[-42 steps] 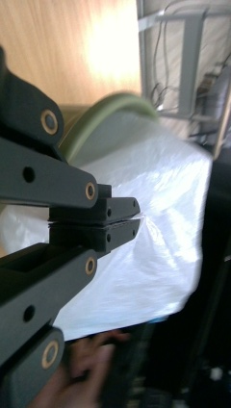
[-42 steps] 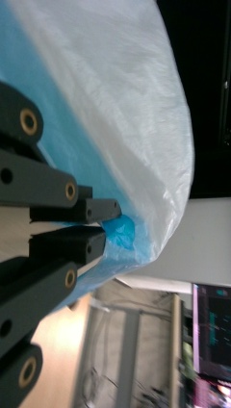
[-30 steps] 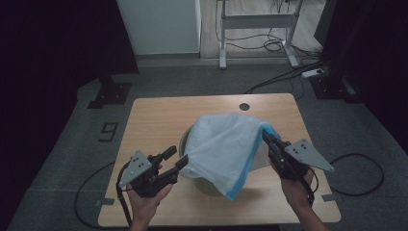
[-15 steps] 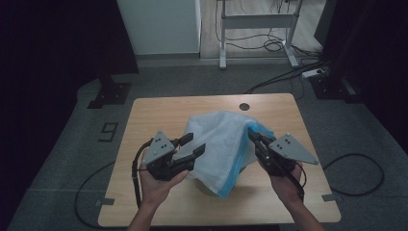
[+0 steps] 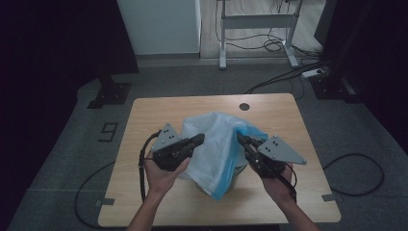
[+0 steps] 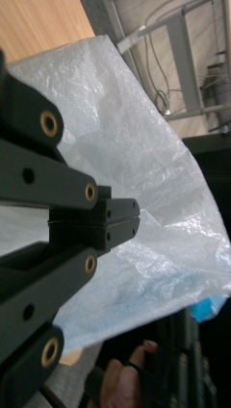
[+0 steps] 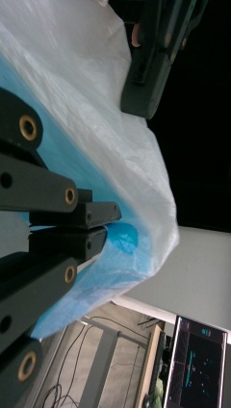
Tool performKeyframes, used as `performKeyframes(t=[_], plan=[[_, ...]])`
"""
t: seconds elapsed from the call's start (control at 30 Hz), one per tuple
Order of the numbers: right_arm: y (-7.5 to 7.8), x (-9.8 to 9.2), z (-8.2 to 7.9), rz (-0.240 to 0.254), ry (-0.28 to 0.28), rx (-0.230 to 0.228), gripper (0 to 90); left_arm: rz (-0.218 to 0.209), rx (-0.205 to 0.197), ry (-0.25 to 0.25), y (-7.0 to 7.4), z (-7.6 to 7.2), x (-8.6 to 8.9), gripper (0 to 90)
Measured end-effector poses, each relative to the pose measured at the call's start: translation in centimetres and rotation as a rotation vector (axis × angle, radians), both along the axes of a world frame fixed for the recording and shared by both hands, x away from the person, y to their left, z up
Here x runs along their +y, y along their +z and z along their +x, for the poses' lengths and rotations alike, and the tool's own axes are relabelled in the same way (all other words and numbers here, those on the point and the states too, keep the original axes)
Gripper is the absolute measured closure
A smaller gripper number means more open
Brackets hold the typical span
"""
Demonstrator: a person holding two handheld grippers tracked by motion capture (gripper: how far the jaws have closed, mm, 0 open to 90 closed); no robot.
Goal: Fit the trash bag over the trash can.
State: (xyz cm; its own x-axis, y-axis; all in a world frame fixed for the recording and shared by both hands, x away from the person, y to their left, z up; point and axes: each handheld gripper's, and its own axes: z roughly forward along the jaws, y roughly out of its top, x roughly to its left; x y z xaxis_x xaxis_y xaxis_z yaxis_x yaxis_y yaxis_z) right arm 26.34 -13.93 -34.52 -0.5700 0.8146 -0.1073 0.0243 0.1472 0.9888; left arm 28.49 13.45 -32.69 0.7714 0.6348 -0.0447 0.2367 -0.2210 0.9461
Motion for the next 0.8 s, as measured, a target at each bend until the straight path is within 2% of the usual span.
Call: performKeyframes(t=[0.1,0.23,0.37,0.5,0.7,0.73,0.8], plan=[[-0.3,-0.3,-0.2,0.008,0.018,-0.001,79.6,-0.044,-0.003,0.009,0.0,-0.1,0.7,90.0],[-1.0,-0.7,-0.6,0.023,0.033,-0.003,67.5,-0.124,0.020,0.004,0.0,0.0,1.9,90.0],[-1.9,-0.9,-0.6,0.023,0.020,0.010,61.2,-0.158,0.035,0.002,-0.2,0.1,2.7,89.9],[-2.5,-0.9,-0.1,0.042,0.016,0.026,59.4,-0.163,0.042,-0.004,-0.5,0.1,2.7,89.9],[-2.1,-0.4,1.0,0.057,-0.006,0.024,56.6,-0.167,0.036,-0.010,-0.7,0.0,2.7,89.9],[-2.1,-0.3,1.2,0.063,-0.007,0.025,58.0,-0.168,0.034,-0.010,-0.7,-0.1,2.7,89.9],[-2.1,-0.1,1.4,0.069,-0.006,0.027,69.1,-0.170,0.029,-0.010,-0.7,-0.2,2.7,89.9]])
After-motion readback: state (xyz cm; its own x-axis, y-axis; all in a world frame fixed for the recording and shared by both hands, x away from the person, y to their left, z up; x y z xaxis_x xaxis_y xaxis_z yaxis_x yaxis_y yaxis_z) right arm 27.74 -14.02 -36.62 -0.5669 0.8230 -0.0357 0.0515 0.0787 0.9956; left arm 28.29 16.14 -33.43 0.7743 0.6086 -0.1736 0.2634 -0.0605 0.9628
